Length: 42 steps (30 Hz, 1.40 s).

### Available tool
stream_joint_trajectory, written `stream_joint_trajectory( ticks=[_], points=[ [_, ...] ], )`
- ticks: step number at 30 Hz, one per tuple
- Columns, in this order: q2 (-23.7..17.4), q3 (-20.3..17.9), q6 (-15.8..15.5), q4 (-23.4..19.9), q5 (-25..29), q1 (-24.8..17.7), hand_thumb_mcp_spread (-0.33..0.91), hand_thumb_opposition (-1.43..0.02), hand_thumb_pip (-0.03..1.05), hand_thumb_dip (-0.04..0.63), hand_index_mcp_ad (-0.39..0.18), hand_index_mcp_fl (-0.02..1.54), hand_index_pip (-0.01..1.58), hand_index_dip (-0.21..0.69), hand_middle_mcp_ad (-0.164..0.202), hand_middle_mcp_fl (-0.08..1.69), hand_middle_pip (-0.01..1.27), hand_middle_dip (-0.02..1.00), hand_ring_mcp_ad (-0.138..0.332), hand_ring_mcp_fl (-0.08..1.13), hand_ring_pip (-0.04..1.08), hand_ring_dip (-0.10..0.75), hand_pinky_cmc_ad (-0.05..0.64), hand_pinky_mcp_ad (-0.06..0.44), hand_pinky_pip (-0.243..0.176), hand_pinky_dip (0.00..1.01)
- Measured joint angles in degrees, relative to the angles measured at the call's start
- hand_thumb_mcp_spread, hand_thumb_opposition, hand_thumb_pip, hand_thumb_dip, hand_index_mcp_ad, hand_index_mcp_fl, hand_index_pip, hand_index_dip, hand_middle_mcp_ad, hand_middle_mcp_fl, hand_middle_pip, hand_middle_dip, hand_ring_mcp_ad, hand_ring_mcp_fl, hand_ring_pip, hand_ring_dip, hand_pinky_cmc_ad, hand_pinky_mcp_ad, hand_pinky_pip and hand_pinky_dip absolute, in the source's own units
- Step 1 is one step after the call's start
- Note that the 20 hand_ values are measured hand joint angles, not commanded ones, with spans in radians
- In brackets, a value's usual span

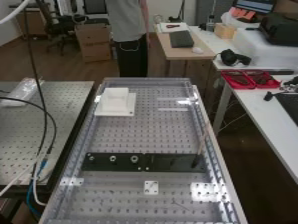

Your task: Grab the bearing and place it in the white container

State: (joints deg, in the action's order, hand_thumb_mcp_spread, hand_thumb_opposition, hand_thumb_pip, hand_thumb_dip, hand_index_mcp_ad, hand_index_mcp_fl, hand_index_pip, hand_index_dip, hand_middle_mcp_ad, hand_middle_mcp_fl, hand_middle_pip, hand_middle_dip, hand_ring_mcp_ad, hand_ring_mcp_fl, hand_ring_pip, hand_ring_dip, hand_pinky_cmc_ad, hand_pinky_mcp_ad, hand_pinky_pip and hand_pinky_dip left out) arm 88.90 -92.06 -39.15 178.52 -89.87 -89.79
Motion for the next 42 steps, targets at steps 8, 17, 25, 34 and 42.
stream_joint_trajectory(
  ticks=[8, 17, 25, 34, 42],
  points=[
    [-0.1, 0.0, 0.1, -0.1, 0.4, -0.2, 0.19, -0.26, 0.33, 0.023, -0.073, 0.01, 0.02, 0.045, 0.028, 0.00, 0.06, 0.06, 0.070, 0.00, 0.02, 0.024, 0.080, 0.096, -0.016, 0.11],
    [-0.1, -0.1, 0.2, 0.0, 0.6, -0.3, 0.23, -0.62, 0.33, 0.021, -0.105, 0.01, 0.05, 0.126, 0.026, 0.01, 0.11, 0.18, 0.131, 0.00, 0.05, 0.075, 0.328, 0.278, -0.073, 0.29],
    [-0.1, -0.1, 0.2, -0.1, 0.4, -0.2, 0.23, -0.68, 0.36, 0.017, -0.101, 0.01, 0.07, 0.155, 0.028, 0.01, 0.13, 0.21, 0.162, 0.00, 0.07, 0.087, 0.410, 0.312, -0.105, 0.32],
    [-0.3, -0.8, 0.4, -0.4, 0.5, -0.4, 0.23, -0.70, 0.37, 0.017, -0.103, 0.01, 0.07, 0.159, 0.037, 0.00, 0.13, 0.21, 0.168, 0.00, 0.08, 0.094, 0.429, 0.330, -0.106, 0.34],
    [-0.5, -2.0, 0.9, -1.1, 1.3, -0.6, 0.23, -0.70, 0.37, 0.017, -0.103, 0.01, 0.07, 0.159, 0.037, 0.00, 0.13, 0.21, 0.169, 0.00, 0.08, 0.094, 0.429, 0.330, -0.120, 0.34]
  ],
)
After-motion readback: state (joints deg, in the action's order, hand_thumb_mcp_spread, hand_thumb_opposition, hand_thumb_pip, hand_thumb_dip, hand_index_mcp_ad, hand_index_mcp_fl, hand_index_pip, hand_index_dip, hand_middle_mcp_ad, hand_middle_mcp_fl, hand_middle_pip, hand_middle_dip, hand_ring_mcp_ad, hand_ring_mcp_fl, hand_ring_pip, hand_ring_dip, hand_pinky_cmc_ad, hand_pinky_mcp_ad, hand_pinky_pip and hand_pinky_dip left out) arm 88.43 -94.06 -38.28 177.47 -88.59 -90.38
